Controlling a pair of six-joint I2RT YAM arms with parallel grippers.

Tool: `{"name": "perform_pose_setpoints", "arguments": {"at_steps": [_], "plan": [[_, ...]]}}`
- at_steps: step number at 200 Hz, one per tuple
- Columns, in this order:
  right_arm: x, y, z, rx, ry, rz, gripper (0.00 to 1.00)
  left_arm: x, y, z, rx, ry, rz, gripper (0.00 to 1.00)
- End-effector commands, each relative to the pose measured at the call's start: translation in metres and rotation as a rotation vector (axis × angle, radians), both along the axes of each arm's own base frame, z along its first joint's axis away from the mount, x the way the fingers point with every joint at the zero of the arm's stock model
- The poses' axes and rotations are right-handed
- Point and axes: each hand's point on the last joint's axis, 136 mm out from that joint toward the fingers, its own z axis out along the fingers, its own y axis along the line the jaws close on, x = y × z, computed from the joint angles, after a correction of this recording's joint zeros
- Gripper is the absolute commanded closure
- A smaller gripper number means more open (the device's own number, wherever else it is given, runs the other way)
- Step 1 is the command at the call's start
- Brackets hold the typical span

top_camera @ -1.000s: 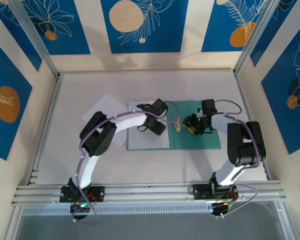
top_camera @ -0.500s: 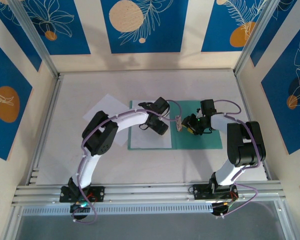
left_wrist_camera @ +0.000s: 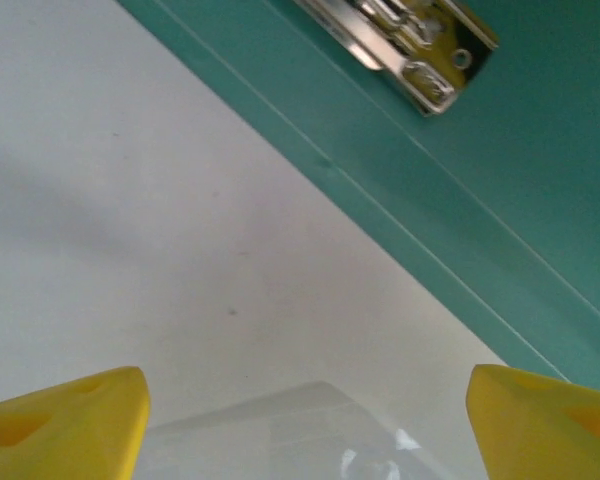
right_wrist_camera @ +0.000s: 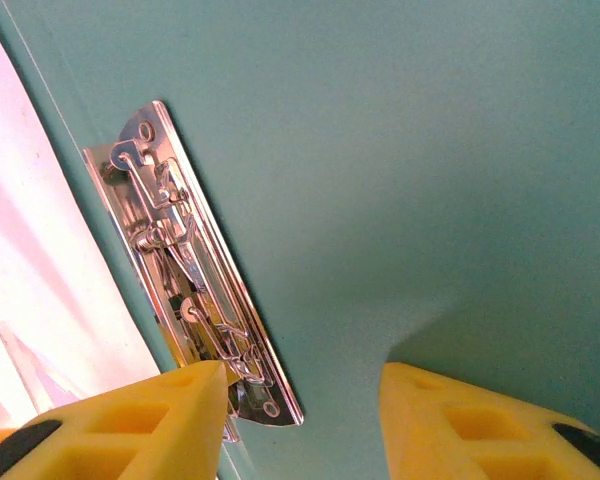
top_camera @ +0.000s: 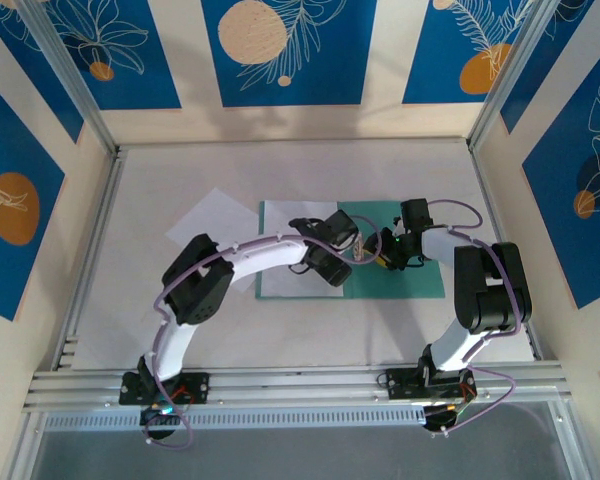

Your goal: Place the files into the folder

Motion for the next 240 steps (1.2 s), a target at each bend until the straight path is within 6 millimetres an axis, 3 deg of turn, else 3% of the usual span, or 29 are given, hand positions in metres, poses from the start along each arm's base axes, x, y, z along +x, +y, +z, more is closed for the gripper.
{"name": "perform_pose_setpoints", "arguments": {"at_steps": [1, 70, 105, 240], "plan": [[-0.001, -0.001, 0.01, 0.003, -0.009, -0.006, 0.54, -0.004, 0.013, -0.017, 0.076, 0.01, 0.021, 0.19], [-0.001, -0.003, 0.011, 0.003, -0.012, -0.011, 0.55, -0.01, 0.015, -0.04, 0.14, 0.015, 0.005, 0.21], [-0.002, -0.005, 0.011, 0.002, -0.011, -0.015, 0.55, -0.009, 0.027, -0.045, 0.205, 0.002, 0.008, 0.21], [-0.004, -0.008, 0.006, 0.001, 0.001, -0.022, 0.55, -0.005, 0.045, -0.036, 0.248, -0.019, 0.026, 0.21]]}}
